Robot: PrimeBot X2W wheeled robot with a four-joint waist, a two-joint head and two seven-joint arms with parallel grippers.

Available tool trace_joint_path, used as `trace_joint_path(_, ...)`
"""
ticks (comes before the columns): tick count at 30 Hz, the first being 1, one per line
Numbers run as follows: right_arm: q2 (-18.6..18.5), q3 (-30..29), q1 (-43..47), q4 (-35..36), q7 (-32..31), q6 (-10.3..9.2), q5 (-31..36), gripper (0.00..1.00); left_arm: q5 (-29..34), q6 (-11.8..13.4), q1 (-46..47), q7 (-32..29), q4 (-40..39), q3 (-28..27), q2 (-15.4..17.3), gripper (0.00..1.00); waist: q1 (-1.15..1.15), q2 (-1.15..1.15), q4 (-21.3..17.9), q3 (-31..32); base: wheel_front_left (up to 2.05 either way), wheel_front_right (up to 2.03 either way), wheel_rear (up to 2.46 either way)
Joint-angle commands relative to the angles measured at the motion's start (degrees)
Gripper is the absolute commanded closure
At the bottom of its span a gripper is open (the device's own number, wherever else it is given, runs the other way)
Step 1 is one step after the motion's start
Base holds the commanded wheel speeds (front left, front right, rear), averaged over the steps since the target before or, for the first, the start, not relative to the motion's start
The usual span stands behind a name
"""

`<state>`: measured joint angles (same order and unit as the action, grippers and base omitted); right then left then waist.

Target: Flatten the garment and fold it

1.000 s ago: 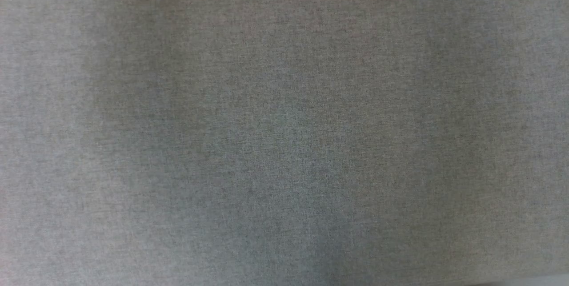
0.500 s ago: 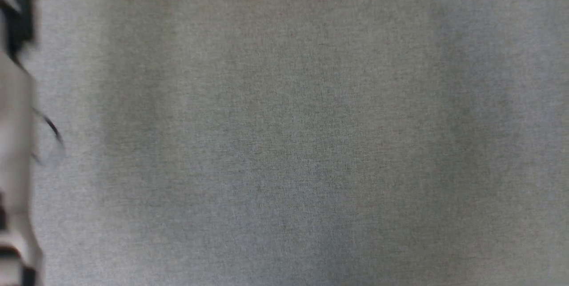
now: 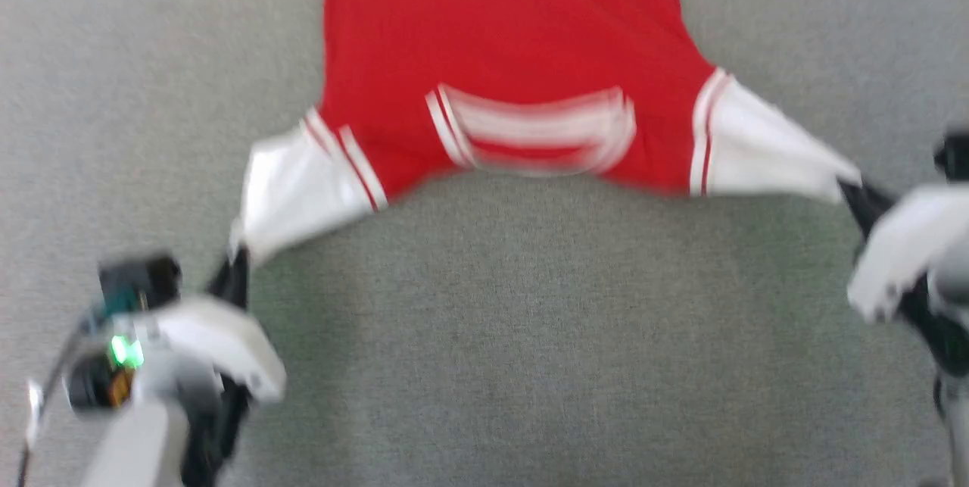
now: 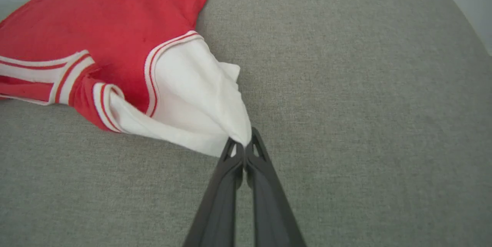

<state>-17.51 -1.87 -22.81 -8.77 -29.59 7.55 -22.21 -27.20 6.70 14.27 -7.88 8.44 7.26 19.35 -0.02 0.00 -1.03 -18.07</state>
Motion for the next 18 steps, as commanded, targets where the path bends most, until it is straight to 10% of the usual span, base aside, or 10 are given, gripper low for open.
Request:
trace_joint_path(1,2.1,-3.3,5.5,3.8,-1.2,-0.06,0.7,1.00,-1.5,1.3,-5.6,-0.8,-3.1,-0.5,-1.3,1.00,0.02,0.00,0.7,5.2,0.00,0.00,0.00)
trace_joint_path(9,12.8,-13.5,21.4,13.5,-7.3,-0.06,4.9,1.00,-4.7,5.8,-19.0,0.2,-7.3,-2.4,-5.4,1.00,0.02,0.00,1.3,8.1,0.00,0.00,0.00)
trace_joint_path(18,14.6,-18.6,31.0,12.1,-12.5,-0.06,2.8,1.00,-6.2,6.6,-25.2,0.2,-5.7,-2.8,-6.3,1.00,0.02,0.00,2.2,9.2,0.00,0.00,0.00)
